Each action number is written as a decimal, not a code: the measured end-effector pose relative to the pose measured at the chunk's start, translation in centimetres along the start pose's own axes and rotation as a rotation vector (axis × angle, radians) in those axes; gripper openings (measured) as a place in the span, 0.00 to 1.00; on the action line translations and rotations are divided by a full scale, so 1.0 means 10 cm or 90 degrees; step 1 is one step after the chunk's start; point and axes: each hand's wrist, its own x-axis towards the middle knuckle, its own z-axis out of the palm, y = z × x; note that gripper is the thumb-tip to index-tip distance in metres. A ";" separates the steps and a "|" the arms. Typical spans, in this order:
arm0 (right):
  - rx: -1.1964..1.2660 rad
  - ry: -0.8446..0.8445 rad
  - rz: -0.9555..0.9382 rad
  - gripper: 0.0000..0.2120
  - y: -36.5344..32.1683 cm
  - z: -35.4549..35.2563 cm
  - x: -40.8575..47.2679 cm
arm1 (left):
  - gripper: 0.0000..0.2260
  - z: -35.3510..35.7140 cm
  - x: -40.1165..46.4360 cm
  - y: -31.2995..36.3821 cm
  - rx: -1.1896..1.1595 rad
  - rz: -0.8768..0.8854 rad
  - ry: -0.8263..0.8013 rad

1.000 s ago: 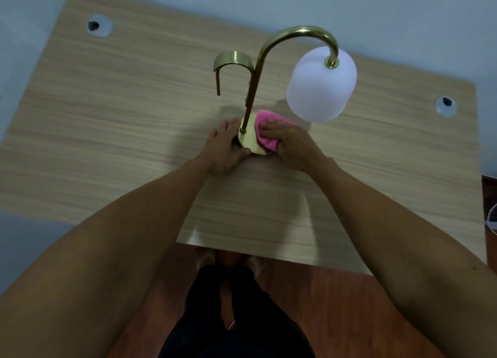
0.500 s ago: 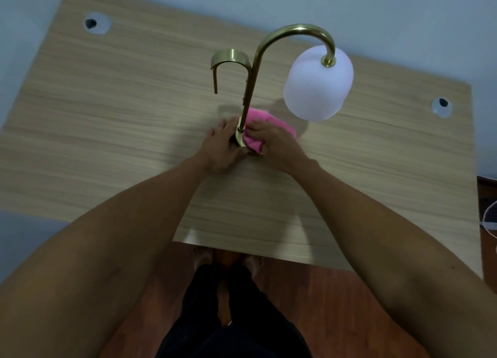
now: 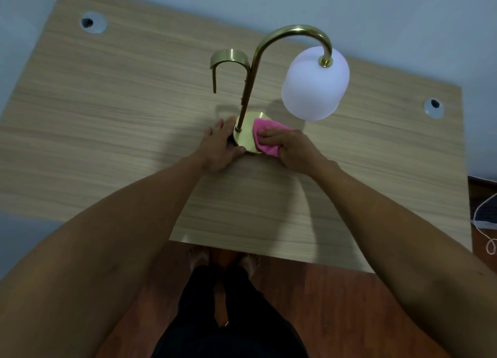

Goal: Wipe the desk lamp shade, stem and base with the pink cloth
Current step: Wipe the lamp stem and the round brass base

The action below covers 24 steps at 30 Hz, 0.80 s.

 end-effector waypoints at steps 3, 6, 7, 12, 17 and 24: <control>-0.001 0.038 0.015 0.20 -0.10 -0.01 0.16 | 0.36 -0.03 0.02 -0.01 -0.022 -0.010 -0.018; 0.002 0.019 -0.020 0.19 -0.31 0.13 0.20 | 0.31 -0.10 0.05 0.04 -0.079 -0.035 -0.043; 0.004 0.000 -0.034 0.20 -0.31 0.15 0.16 | 0.30 -0.15 0.05 0.07 -0.111 -0.043 -0.047; -0.025 -0.009 -0.005 0.22 -0.08 -0.03 -0.04 | 0.29 -0.34 0.03 0.17 -0.090 -0.028 0.026; -0.023 0.023 -0.046 0.15 -0.36 0.18 0.15 | 0.28 -0.41 -0.01 0.29 -0.116 0.014 0.071; 0.006 0.075 0.021 0.14 -0.29 0.10 -0.04 | 0.16 -0.55 -0.19 0.47 -0.151 0.072 0.129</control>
